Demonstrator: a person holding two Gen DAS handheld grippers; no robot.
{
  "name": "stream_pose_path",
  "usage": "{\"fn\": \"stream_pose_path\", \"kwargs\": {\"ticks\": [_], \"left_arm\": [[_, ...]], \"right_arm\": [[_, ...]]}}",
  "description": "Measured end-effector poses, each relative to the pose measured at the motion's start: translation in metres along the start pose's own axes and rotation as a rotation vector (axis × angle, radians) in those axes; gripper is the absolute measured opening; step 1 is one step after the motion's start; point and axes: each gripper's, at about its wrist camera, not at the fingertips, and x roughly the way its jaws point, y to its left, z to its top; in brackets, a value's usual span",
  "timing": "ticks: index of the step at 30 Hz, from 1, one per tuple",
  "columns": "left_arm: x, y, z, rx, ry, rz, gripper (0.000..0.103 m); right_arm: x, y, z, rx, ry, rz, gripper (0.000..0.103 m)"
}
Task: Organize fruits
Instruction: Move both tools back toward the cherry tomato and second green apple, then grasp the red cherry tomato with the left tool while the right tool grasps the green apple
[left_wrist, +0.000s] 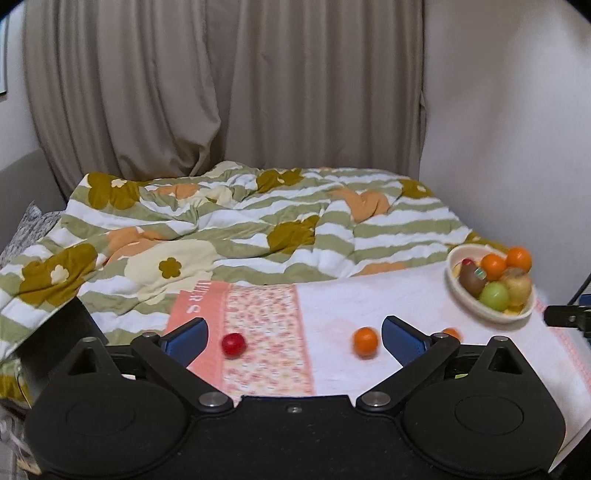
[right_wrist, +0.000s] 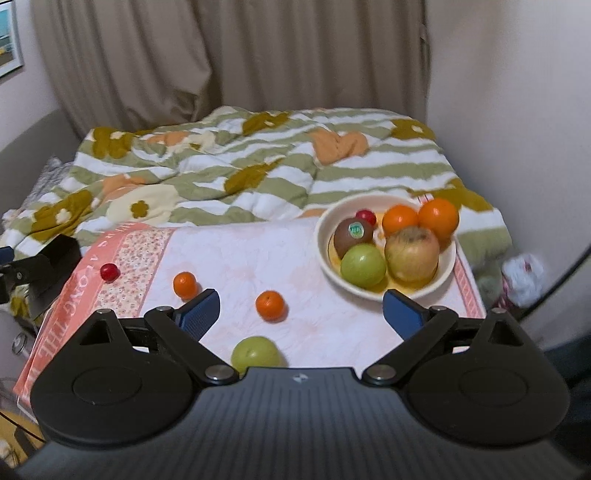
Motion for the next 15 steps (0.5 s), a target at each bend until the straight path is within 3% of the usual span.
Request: {"fn": "stream_pose_path", "kwargs": {"ticks": [7,15], "left_arm": [[0.046,0.048,-0.001,0.068,0.065,-0.031,0.102],[0.108,0.076,-0.002,0.094,0.170,-0.068,0.102]], "right_arm": [[0.024,0.027,-0.023,0.109,0.061,-0.096,0.103],[0.059,0.050,-0.038,0.130,0.134,-0.146,0.103]]}}
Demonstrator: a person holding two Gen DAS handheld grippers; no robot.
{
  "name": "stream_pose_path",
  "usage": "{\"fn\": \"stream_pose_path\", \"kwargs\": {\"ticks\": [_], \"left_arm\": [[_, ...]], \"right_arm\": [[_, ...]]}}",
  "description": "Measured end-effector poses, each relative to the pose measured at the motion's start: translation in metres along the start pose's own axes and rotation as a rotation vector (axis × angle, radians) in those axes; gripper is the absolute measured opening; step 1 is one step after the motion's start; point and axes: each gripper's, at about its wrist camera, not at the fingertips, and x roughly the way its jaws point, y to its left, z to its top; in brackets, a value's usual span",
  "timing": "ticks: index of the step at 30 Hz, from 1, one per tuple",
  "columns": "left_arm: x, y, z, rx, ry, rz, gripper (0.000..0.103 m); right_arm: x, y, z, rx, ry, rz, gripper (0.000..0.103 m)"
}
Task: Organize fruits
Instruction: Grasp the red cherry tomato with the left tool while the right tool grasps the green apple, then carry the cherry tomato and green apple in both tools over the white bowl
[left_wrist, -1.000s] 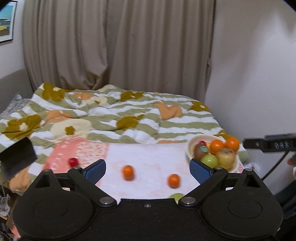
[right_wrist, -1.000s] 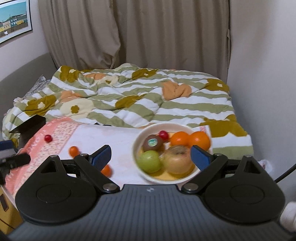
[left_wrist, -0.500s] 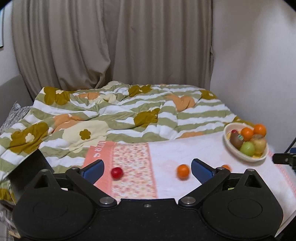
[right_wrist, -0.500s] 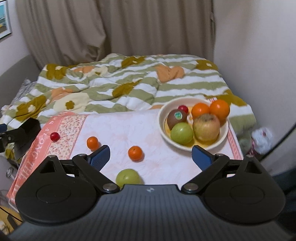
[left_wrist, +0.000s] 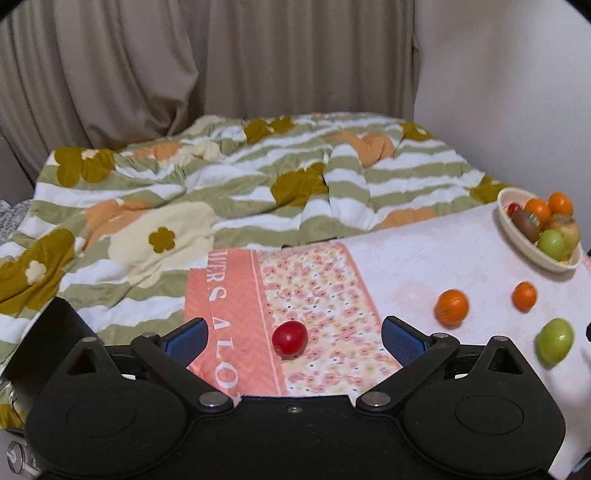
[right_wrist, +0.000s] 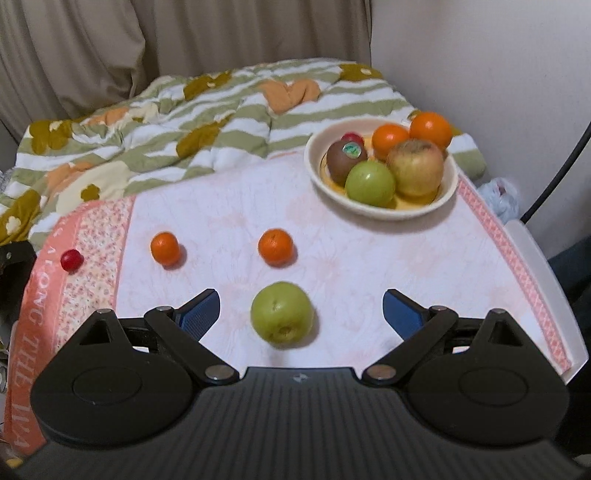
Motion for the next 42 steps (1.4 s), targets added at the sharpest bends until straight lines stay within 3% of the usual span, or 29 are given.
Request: {"fn": "stream_pose_path", "kwargs": {"ticks": [6,13,21,23,33,37,38,40,42], "left_arm": [[0.042,0.007,0.001,0.055,0.079,-0.022,0.098],[0.073,0.003,-0.004,0.135,0.130,-0.060,0.072],[0.088,-0.001,-0.007,0.140,0.161,-0.077,0.046],[0.088,-0.001,-0.007,0.139,0.159,-0.079,0.035],[0.084,-0.003,-0.011,0.128,0.146,-0.082,0.034],[0.081,-0.004,-0.015,0.122,0.144,-0.081,0.034],[0.080,-0.004,-0.015,0.120,0.142,-0.081,0.034],[0.076,-0.004,-0.017,0.116,0.136,-0.080,0.034],[0.071,-0.005,-0.018,0.111,0.127,-0.078,0.034]], "right_arm": [[0.024,0.016,-0.006,-0.023,0.052,-0.019,0.103],[0.048,0.024,-0.008,-0.013,0.090,-0.035,0.103],[0.064,0.025,-0.006,0.008,0.112,-0.028,0.103],[0.065,0.025,-0.006,0.008,0.112,-0.032,0.103],[0.070,0.021,-0.007,0.022,0.110,-0.044,0.103],[0.072,0.020,-0.007,0.015,0.121,-0.034,0.090],[0.073,0.020,-0.008,0.010,0.123,-0.032,0.080],[0.073,0.021,-0.008,-0.015,0.122,-0.046,0.069],[0.072,0.021,-0.009,-0.017,0.125,-0.036,0.069]]}}
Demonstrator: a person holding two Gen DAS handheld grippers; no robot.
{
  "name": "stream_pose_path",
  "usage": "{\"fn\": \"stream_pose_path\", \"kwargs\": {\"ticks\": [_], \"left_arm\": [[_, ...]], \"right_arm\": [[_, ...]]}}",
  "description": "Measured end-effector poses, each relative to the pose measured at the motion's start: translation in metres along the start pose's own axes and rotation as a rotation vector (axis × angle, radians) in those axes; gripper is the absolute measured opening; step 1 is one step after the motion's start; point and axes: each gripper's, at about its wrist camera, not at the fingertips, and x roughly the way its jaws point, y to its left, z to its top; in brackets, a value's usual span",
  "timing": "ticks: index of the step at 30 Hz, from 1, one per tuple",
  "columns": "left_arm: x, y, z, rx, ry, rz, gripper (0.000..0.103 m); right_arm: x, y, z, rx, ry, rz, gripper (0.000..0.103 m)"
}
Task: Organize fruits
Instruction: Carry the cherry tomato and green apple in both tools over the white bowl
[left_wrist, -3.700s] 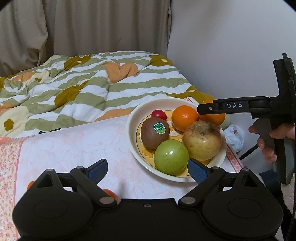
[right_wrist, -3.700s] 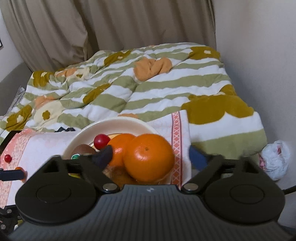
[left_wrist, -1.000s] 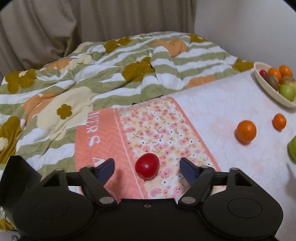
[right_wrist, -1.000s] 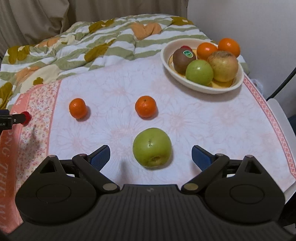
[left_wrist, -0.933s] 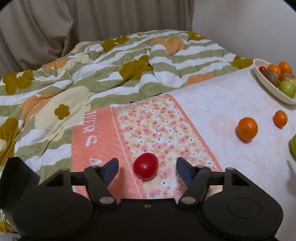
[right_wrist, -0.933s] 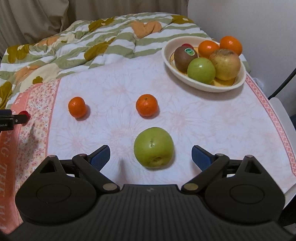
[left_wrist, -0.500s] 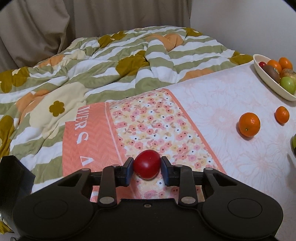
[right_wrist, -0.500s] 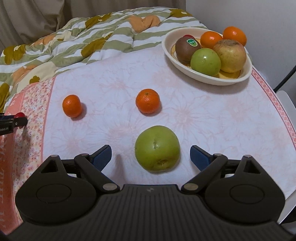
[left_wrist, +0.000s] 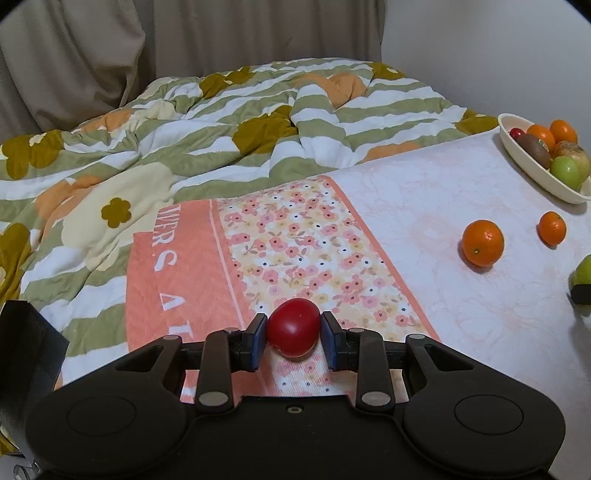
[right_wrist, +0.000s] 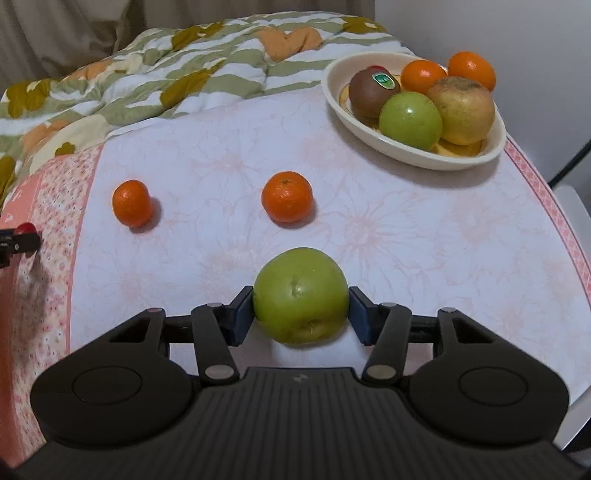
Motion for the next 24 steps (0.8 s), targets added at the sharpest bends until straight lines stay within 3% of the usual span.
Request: {"fn": "stream_pose_path", "kwargs": {"ticks": [15,24], "left_arm": [[-0.066,-0.008,-0.023,-0.069,-0.091,0.041,0.034],[-0.119,-0.025,-0.041,-0.156,-0.138,0.107,0.034]], "right_arm": [[-0.051,0.001,-0.013,-0.048,-0.077,0.042,0.069],[-0.088,-0.014,-0.017,-0.076,-0.124,0.086,0.069]]}}
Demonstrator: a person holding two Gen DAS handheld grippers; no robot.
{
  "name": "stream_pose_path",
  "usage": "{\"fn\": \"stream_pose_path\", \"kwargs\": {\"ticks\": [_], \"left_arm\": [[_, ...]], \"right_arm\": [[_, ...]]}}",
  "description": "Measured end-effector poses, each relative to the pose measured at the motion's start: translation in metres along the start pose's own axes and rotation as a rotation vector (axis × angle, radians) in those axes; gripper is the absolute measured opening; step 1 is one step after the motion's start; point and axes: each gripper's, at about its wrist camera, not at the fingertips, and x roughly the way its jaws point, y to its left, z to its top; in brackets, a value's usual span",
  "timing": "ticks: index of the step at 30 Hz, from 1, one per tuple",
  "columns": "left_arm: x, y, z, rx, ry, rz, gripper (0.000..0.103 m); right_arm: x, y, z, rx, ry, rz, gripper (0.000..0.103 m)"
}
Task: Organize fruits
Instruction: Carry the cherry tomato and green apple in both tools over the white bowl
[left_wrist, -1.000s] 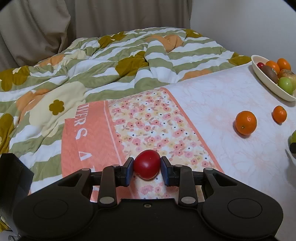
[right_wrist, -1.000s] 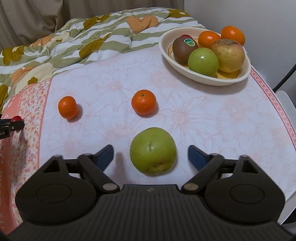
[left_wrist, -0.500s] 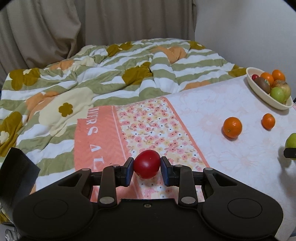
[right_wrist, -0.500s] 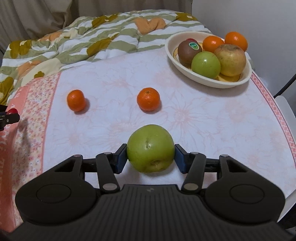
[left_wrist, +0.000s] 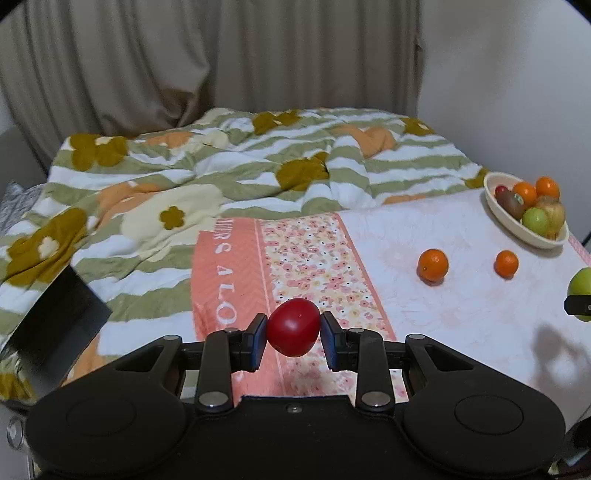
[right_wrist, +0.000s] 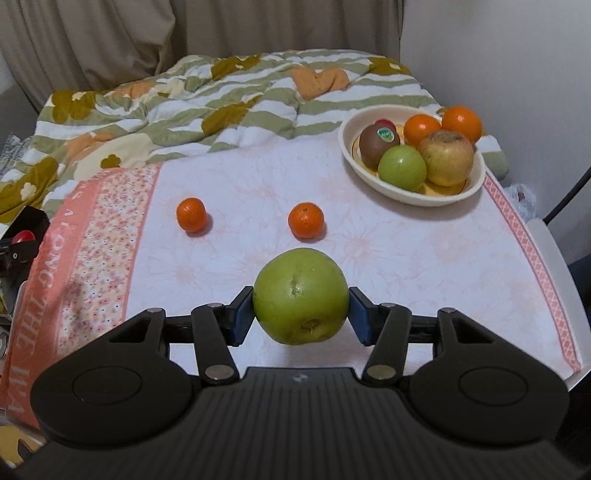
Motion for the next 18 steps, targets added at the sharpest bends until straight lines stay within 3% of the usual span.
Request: {"fn": "stream_pose_path", "kwargs": {"ticks": [10,18], "left_arm": [[-0.052,-0.058,-0.009,-0.075,-0.041,0.112,0.034],[-0.059,-0.139,-0.001,-0.099,-0.071,0.124,0.034]], "right_arm": [[-0.029,-0.058,0.009,-0.064,-0.040,0.086,0.069],[-0.036,-0.121,0.029,-0.129,-0.077,0.145,0.069]]}}
